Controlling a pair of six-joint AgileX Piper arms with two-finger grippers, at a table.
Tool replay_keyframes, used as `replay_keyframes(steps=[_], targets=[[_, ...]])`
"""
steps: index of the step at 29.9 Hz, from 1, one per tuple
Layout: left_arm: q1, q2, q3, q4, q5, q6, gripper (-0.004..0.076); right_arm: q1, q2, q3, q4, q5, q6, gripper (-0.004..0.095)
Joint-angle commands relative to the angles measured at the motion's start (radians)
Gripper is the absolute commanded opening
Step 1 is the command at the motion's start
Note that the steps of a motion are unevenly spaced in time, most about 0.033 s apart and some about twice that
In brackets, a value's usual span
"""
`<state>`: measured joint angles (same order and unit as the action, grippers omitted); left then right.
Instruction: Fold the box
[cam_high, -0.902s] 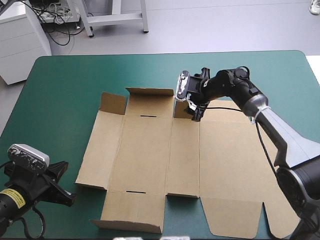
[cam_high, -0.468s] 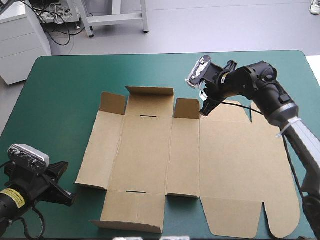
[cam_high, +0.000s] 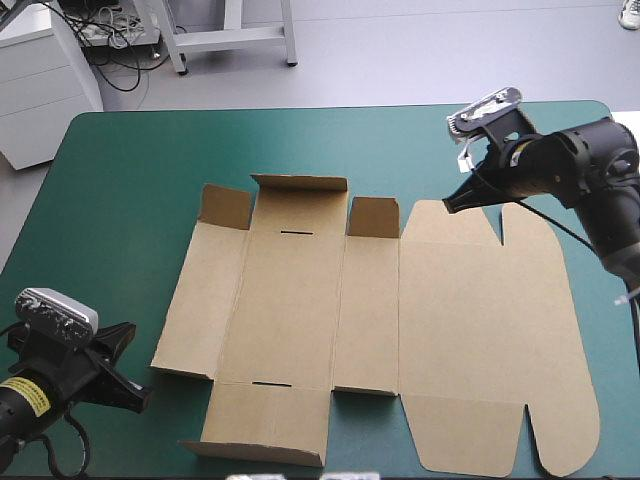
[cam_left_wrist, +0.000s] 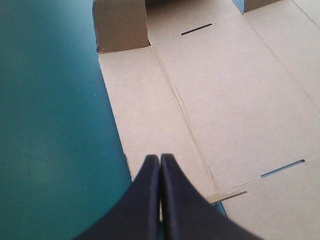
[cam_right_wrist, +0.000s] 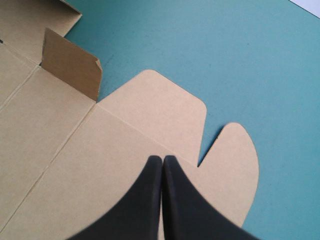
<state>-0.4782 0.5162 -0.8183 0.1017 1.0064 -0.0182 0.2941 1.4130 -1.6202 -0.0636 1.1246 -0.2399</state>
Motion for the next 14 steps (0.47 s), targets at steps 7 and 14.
replay_keyframes(steps=[7,14], targets=[[-0.006,0.004,-0.033,0.026,-0.061,-0.061,-0.0032,-0.075,-0.162,-0.031,0.037,0.057,0.050,-0.0018],[-0.006,0.004,-0.033,0.028,-0.059,-0.061,-0.0032,-0.075,-0.251,-0.031,0.024,0.102,0.081,-0.0018]])
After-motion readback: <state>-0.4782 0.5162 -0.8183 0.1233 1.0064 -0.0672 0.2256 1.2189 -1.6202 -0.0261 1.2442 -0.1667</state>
